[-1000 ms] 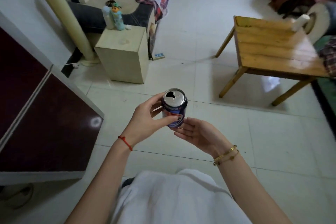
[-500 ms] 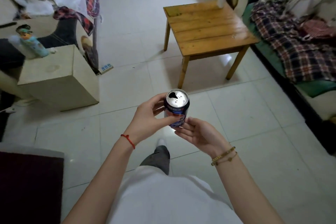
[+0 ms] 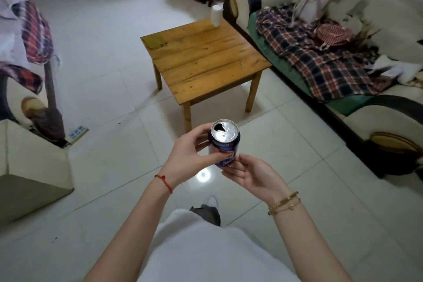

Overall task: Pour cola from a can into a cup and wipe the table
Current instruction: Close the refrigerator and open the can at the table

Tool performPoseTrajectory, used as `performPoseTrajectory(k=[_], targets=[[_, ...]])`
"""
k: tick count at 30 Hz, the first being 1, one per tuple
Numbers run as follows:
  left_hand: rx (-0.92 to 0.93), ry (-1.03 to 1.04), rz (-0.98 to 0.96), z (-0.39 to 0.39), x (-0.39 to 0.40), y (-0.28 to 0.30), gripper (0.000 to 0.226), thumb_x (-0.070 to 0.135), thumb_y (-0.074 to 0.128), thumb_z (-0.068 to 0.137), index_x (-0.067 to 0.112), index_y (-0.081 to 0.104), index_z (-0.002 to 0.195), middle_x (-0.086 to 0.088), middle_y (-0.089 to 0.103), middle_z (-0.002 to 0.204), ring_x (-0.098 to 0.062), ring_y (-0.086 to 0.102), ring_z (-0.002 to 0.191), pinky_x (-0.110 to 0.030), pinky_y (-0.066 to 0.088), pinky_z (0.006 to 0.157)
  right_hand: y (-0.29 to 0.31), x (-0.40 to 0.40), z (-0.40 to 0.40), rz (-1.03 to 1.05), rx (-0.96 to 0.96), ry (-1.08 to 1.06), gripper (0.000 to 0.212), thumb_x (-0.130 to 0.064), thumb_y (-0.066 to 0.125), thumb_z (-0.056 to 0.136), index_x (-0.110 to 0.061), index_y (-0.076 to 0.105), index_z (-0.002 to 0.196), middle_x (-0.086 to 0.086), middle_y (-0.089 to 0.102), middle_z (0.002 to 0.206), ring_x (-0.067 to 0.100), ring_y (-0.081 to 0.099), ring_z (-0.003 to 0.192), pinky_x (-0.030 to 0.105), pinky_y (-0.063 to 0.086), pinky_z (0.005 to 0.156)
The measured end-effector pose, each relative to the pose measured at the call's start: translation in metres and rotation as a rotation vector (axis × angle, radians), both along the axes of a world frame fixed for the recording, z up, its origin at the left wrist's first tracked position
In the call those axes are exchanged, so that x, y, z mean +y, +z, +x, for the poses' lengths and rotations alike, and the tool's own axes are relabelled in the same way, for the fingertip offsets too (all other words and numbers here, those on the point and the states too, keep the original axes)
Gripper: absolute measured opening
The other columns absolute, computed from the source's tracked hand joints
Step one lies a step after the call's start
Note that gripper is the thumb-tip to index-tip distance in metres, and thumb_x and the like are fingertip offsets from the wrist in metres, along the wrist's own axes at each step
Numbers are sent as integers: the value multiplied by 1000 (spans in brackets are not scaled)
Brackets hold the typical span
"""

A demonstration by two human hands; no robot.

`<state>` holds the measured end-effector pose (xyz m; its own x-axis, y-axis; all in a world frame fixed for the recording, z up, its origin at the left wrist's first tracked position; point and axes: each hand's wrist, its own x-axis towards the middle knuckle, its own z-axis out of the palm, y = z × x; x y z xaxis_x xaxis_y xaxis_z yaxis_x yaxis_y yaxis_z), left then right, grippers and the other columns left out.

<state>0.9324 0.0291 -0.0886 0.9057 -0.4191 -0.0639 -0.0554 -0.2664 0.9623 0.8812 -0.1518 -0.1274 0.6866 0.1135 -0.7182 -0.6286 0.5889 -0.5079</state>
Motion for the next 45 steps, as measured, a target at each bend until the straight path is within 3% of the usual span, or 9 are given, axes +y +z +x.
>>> performPoseTrajectory(k=[5,12,17,24,28,31,33,37,45], targets=[[-8,-53,-3,80,-42,8,67,26,89,67,27,60,127,13,68,120,-4,62,115,-31,50,101,9,-39,73,-1,-6,-52,31,-14,33,102,2,60,104,17,74,88,32,66,105,40,50,95],[-21,-96,8,169,-93,10,66,21,88,69,24,59,128,16,67,121,-1,61,115,-22,50,99,14,-86,155,23,9,-104,33,-13,35,102,6,57,117,24,68,105,35,64,107,41,49,96],[-26,-80,31,228,-130,3,66,23,88,69,26,59,128,18,66,121,2,60,116,-18,47,99,7,-126,218,45,26,-91,31,-13,39,101,6,59,114,26,68,111,36,64,109,42,49,96],[-27,45,44,306,-202,5,62,27,86,70,41,57,124,29,63,120,8,58,114,-12,45,96,-2,-204,323,25,43,30,33,-14,41,102,5,55,125,25,69,111,34,66,108,42,51,96],[0,127,2,352,-246,11,64,18,85,72,30,58,128,25,64,122,5,57,117,-17,45,101,4,-252,387,11,46,111,30,-15,41,102,4,58,117,22,73,98,29,72,91,39,55,88],[26,184,-14,385,-274,14,65,15,85,72,33,57,128,30,63,121,8,57,116,-12,44,98,9,-281,433,-15,32,197,30,-15,40,102,3,61,113,20,73,95,27,73,86,37,59,82],[38,225,-30,404,-287,14,65,11,84,73,34,56,126,35,62,117,10,56,115,-7,42,95,11,-295,462,-28,21,248,30,-15,40,102,4,60,116,20,73,98,27,72,88,36,59,83],[75,289,-58,439,-303,10,65,3,82,73,28,57,127,28,63,120,10,56,116,-9,42,98,8,-311,512,-41,34,326,32,-15,41,102,4,57,122,24,68,113,29,69,97,36,58,84],[118,448,-69,521,-311,-9,60,5,82,73,23,57,125,16,61,123,7,57,115,-15,48,97,-14,-312,605,-5,103,392,33,-17,37,103,3,58,119,22,71,106,31,66,106,41,52,93]])
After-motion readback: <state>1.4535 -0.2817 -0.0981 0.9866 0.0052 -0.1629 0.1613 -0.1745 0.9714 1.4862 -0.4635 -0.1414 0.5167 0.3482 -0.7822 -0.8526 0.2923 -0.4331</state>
